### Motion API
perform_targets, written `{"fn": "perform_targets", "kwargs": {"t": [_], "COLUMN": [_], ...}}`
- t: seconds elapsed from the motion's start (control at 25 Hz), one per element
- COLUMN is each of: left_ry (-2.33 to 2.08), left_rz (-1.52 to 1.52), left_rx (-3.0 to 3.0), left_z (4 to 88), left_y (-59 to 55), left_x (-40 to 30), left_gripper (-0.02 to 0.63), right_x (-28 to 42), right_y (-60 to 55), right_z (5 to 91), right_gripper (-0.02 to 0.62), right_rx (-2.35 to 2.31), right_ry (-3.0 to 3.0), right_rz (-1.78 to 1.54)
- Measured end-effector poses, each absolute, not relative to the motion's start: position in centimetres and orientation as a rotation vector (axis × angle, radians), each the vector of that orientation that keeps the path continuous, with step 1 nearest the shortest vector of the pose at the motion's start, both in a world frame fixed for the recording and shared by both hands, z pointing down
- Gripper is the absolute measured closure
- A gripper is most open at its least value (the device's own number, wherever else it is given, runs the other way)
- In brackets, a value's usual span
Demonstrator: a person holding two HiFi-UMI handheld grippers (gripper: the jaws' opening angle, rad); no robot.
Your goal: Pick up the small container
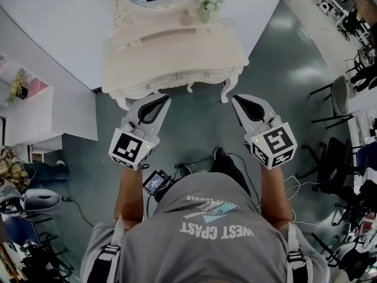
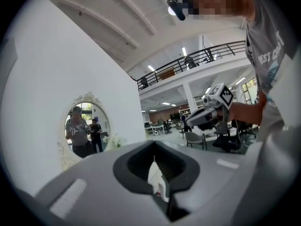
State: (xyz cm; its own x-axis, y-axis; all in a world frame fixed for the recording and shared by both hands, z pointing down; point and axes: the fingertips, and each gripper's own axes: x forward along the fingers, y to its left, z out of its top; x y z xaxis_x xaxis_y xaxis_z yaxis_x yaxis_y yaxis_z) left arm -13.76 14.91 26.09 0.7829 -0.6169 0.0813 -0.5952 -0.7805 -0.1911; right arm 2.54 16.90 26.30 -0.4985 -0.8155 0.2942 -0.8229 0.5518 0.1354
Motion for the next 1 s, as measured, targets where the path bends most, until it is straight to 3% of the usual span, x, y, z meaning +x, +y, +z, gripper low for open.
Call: {"fn": "perform_targets", "kwargs": {"t": [0.56, 1.0], "left_ry": [1.214, 1.429], "left_rz": [-0.343, -0.400], "left_rx": [-2.741, -2.696], "left_z": [29.0, 30.1], "left_y": [4.0, -11.2], "left_x": [-15.4, -11.3], "left_gripper": [0.604, 0.604], "right_x": [1.9, 4.6], "right_y": [2.3, -16.2], "right_z": [31.3, 33.0], "right_gripper": [0.594, 0.594], "right_rx": [1.149, 0.934], "right_ry": [-2.603, -2.668], "right_rz": [0.107, 0.143]}}
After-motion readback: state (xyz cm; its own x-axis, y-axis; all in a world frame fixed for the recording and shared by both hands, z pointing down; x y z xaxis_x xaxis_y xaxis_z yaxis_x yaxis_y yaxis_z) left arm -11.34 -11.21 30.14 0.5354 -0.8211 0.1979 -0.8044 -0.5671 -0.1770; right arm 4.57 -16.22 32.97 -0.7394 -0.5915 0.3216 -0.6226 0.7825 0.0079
